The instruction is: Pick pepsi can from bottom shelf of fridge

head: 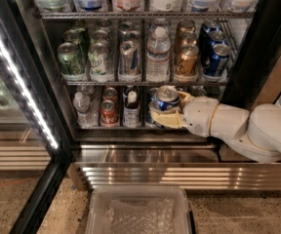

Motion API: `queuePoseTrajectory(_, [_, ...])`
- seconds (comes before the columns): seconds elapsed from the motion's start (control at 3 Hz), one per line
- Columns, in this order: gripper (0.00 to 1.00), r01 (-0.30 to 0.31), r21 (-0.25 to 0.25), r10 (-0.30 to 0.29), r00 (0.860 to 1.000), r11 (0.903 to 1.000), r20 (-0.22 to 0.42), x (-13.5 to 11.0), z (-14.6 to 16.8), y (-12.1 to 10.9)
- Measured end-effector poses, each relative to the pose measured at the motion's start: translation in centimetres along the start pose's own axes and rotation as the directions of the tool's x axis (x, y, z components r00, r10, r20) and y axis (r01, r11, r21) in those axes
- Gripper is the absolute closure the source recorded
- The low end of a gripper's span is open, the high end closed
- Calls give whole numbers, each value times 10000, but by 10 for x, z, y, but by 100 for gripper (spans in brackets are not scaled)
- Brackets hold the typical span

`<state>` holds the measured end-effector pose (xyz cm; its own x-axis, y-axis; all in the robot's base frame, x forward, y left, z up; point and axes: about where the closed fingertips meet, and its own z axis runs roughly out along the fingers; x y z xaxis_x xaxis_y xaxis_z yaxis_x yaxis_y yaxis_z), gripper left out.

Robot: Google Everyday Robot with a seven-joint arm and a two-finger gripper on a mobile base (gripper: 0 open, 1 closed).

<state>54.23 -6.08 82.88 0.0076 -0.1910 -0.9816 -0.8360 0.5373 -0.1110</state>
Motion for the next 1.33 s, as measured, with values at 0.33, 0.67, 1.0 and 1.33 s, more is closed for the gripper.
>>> queuePoseTrajectory(0.33, [100, 142, -22, -142, 9998, 9999, 140, -25, -7, 4])
queuePoseTrajectory(0.67, [100, 306, -96, -304, 9992, 9995, 260, -49, -4, -1])
queuePoseTrajectory(1.0, [100, 409, -101, -405, 9984, 9991, 402, -70, 3, -7])
queuePoseTrajectory(1.33, [100, 473, -43, -470, 9974, 9989, 543, -82, 6, -14])
